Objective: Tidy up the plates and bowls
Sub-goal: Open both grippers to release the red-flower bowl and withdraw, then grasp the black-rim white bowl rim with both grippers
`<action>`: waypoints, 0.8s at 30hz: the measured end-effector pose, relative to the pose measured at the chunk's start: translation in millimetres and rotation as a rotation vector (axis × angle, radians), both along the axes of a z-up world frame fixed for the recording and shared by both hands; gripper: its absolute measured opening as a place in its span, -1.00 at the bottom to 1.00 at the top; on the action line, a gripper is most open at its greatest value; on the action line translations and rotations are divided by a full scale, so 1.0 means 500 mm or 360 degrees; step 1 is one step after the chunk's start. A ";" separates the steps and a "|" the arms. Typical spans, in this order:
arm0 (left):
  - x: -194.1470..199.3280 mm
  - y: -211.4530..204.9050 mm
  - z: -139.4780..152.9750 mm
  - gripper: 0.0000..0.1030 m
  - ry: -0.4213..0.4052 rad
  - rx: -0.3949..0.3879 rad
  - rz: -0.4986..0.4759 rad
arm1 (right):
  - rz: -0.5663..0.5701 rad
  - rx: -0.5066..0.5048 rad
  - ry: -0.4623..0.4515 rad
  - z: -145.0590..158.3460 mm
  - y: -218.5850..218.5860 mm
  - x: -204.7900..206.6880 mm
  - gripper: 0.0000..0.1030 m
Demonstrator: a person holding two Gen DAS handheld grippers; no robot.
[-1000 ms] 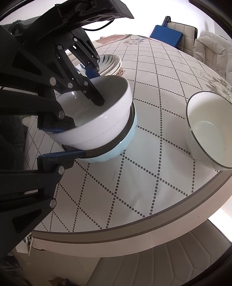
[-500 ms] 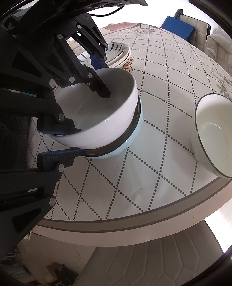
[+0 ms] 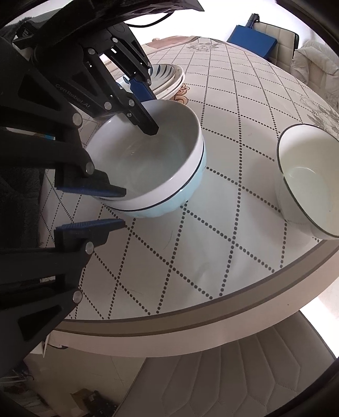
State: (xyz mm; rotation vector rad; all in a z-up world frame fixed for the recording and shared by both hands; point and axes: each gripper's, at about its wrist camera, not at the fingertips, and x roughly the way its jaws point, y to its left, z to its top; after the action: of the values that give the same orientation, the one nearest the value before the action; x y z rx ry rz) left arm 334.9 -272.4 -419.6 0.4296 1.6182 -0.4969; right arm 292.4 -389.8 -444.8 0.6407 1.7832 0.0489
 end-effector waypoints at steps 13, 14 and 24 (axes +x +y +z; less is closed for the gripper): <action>0.055 0.050 0.114 -0.28 -0.0172 -0.0071 0.0270 | 0.0115 -0.0218 -0.0352 0.138 -0.058 0.046 0.40; 0.072 0.054 0.120 -0.20 -0.0172 -0.0096 0.0322 | 0.0083 -0.0207 -0.0397 0.149 -0.078 0.059 0.67; 0.280 -0.005 0.102 0.54 -0.0131 -0.0267 0.0573 | -0.0070 -0.0156 -0.0429 0.106 -0.191 0.216 0.96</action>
State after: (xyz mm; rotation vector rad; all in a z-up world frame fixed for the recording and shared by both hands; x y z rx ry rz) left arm 475.1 -275.0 -368.5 0.0290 1.5180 -0.3328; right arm 400.5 -485.1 -391.8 0.5739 1.5022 0.0170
